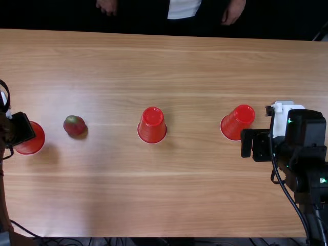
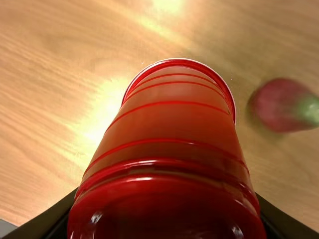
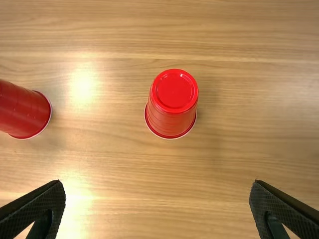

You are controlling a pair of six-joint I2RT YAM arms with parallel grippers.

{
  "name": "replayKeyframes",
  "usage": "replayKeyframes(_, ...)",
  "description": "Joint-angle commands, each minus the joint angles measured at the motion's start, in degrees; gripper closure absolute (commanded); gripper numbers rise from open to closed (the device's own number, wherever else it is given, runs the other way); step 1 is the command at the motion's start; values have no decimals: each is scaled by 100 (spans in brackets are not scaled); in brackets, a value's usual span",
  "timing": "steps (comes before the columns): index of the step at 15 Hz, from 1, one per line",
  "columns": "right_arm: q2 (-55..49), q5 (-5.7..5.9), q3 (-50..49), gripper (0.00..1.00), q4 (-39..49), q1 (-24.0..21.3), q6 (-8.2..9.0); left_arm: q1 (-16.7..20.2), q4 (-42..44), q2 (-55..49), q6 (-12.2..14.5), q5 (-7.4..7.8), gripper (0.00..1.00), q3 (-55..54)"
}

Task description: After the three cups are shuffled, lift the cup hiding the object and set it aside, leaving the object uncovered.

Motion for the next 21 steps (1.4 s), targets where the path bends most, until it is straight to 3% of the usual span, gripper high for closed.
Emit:
replayKeyframes(1, -90, -19, -7, 0, 2, 77, -10, 81, 11, 338, -56, -3, 78, -144)
replayKeyframes(3, -90, -9, -7, 0, 2, 77, -10, 116, 21, 548, -56, -13, 75, -214)
replayKeyframes(4, -90, -9, -7, 0, 2, 77, -10, 116, 85, 689, -56, -140, 67, -214)
replayKeyframes(6, -90, 2, -16, 0, 2, 69, -10, 107, 222, 768, -56, -414, 45, -214)
replayKeyframes(7, -90, 2, -16, 0, 13, 69, -10, 107, 243, 847, -56, -467, 30, -223)
replayKeyframes(8, -90, 2, -7, 0, 13, 69, -10, 107, 254, 962, -56, -488, 10, -223)
replayKeyframes(9, -90, 2, -7, 0, 13, 69, -10, 107, 254, 988, -56, -488, 0, -214)
replayKeyframes(14, -98, 2, 11, 0, 2, 86, -10, 107, 232, 856, -67, -477, 0, -205)
replayKeyframes(19, -107, -9, 2, 0, -93, 69, -21, 28, 201, -295, -77, -404, 0, 67)
replayKeyframes(21, -134, 2, -16, 0, -103, 69, -21, -244, 148, -550, -67, -372, 0, 340)
